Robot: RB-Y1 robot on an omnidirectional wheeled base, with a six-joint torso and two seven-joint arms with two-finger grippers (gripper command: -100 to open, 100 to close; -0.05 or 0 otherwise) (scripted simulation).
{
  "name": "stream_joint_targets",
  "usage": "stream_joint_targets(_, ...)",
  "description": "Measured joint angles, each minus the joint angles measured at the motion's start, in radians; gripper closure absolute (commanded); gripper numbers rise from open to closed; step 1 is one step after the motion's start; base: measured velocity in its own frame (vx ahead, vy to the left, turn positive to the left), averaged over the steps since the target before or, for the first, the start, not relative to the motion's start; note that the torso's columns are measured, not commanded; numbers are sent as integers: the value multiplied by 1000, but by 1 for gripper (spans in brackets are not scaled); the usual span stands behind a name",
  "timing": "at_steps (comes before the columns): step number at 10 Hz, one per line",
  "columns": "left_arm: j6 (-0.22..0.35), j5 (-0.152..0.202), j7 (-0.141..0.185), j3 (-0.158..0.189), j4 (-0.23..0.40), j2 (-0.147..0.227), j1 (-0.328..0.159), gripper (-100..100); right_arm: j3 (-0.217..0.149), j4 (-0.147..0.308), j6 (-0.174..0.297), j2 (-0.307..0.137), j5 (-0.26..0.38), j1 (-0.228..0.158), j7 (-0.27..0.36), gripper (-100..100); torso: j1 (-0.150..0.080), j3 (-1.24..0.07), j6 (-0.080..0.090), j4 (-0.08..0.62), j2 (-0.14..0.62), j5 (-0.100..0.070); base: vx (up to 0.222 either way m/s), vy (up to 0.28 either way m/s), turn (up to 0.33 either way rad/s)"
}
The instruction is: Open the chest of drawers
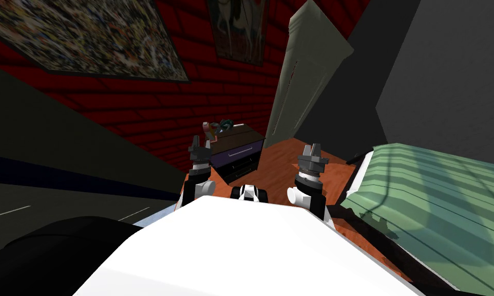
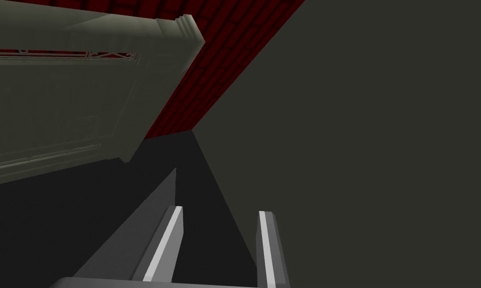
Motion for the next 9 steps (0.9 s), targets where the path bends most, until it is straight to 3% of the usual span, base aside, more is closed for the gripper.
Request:
stream_joint_targets(2, -3, 3, 2, 3, 12, 47, -1, -100, 0, 0, 0, 0, 0, 0, 0, 0, -1, -89, 0, 43, 43, 0, 14, -23, 26)
stream_joint_targets(5, -20, 9, 5, 9, 61, 113, -9, -100, 0, 1, 0, 0, 0, 0, 0, 0, 0, -94, 0, 47, 46, 0, 28, -35, 37)
stream_joint_targets(9, -28, 22, 10, 24, 146, 159, -37, -100, 0, 0, 0, 0, 0, 0, 0, 0, 0, -94, 0, 47, 47, 0, 35, -52, 52)
